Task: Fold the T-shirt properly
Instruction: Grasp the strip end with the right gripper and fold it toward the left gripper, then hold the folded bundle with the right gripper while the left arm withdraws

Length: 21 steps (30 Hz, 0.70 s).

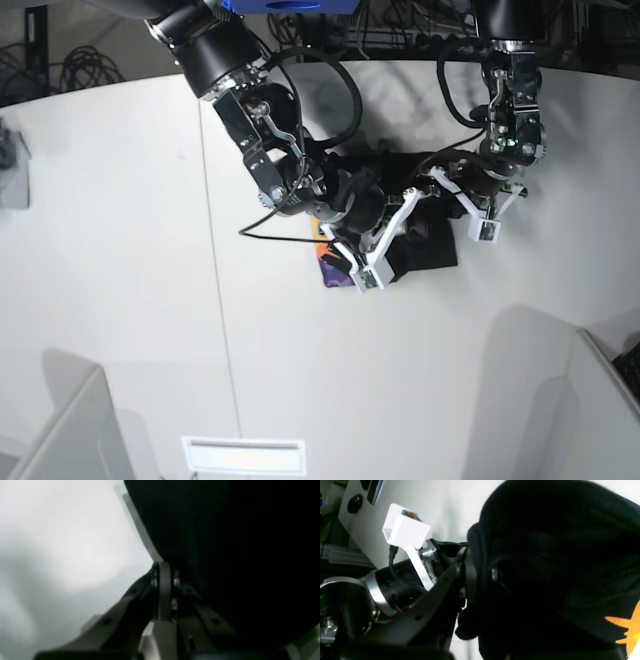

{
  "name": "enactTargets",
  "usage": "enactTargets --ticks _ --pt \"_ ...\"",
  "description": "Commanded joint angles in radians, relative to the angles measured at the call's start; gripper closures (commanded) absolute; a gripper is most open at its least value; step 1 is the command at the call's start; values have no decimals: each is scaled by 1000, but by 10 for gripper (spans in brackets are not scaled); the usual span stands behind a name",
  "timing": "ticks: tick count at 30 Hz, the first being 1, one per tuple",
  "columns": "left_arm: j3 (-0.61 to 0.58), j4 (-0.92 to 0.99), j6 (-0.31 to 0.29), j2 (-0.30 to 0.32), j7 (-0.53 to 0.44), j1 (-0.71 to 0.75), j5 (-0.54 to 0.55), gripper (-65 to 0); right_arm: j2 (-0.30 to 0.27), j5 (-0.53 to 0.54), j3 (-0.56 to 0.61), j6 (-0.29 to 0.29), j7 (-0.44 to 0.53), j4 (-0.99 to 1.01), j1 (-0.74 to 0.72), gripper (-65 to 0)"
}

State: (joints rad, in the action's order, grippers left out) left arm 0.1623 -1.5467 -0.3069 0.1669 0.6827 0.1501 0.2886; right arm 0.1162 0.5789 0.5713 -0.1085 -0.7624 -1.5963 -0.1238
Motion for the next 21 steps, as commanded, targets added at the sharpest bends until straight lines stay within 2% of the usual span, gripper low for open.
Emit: enactTargets --ticks 1,8,15,21 --pt "0 -11 -7 4 18 3 1 0 17 19 -4 10 22 -11 -29 0" --pt "4 -25 -7 6 18 16 2 0 23 20 0 8 24 60 -53 0" --pt "116 -104 -13 6 19 44 2 0 24 20 0 8 24 61 -55 0" --pt "260 -232 -15 21 19 170 39 0 24 20 0 8 24 63 -55 0"
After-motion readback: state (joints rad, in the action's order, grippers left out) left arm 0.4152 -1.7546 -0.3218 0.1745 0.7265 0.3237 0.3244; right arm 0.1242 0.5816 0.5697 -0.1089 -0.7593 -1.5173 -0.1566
